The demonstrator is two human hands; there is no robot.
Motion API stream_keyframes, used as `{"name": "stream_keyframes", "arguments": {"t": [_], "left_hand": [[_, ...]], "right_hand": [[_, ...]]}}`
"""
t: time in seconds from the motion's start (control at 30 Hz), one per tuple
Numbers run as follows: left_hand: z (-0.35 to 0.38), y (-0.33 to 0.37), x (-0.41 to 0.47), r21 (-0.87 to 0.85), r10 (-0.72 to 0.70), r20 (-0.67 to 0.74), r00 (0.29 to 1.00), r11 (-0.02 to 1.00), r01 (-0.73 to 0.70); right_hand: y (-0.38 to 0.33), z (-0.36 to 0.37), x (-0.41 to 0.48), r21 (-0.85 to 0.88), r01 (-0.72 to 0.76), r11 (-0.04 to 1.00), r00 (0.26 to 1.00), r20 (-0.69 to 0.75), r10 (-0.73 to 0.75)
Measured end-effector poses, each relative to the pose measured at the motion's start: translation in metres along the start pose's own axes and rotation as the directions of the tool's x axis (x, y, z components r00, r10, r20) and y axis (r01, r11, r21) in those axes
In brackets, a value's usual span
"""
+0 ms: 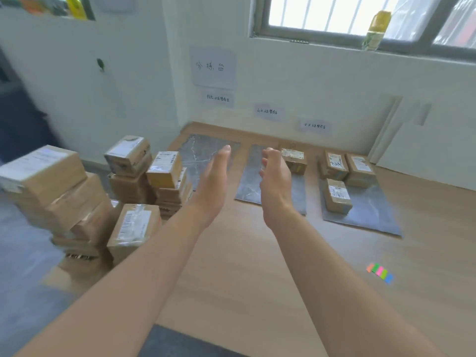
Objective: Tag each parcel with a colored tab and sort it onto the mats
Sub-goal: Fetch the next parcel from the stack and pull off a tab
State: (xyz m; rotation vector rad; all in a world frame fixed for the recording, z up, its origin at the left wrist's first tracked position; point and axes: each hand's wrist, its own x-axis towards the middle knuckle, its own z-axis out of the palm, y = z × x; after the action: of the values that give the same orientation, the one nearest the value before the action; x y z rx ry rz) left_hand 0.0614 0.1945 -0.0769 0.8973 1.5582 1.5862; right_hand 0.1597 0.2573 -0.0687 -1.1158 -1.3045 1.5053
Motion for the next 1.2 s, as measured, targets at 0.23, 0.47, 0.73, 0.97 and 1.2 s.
{"name": "stream_keyframes", "arguments": {"t": [0.23,0.47,0.73,0.97,1.2], "left_hand": [[-0.071,-0.014,-0.056,-0.019,-0.067,-0.171,0.983,0.998,0.065],[-0.138,-0.045,-0.099,-0.002,-0.105,-0.341,0.934,0.994,0.111],[-0.228,-0.076,-0.094,0.003,-0.162,-0.390,0.906,0.984,0.177],[-0.281,-0.129,-0.057,-0.009,-0.256,-0.317,0.913,0.964,0.267],[-0.297,-0.178,-0.024,0.169,-0.262,-0.227,0.938,0.938,0.303]], "right_hand": [[0.037,0.049,-0.045,-0.051,-0.046,0.998,0.993,0.104,0.051],[0.073,0.100,-0.071,-0.081,-0.105,0.991,0.960,0.253,0.122],[0.113,0.169,-0.082,-0.178,-0.188,0.966,0.935,0.267,0.232],[0.158,0.227,-0.073,-0.251,-0.293,0.923,0.921,0.186,0.343],[0.202,0.249,-0.055,-0.320,-0.384,0.866,0.895,0.101,0.435]]}}
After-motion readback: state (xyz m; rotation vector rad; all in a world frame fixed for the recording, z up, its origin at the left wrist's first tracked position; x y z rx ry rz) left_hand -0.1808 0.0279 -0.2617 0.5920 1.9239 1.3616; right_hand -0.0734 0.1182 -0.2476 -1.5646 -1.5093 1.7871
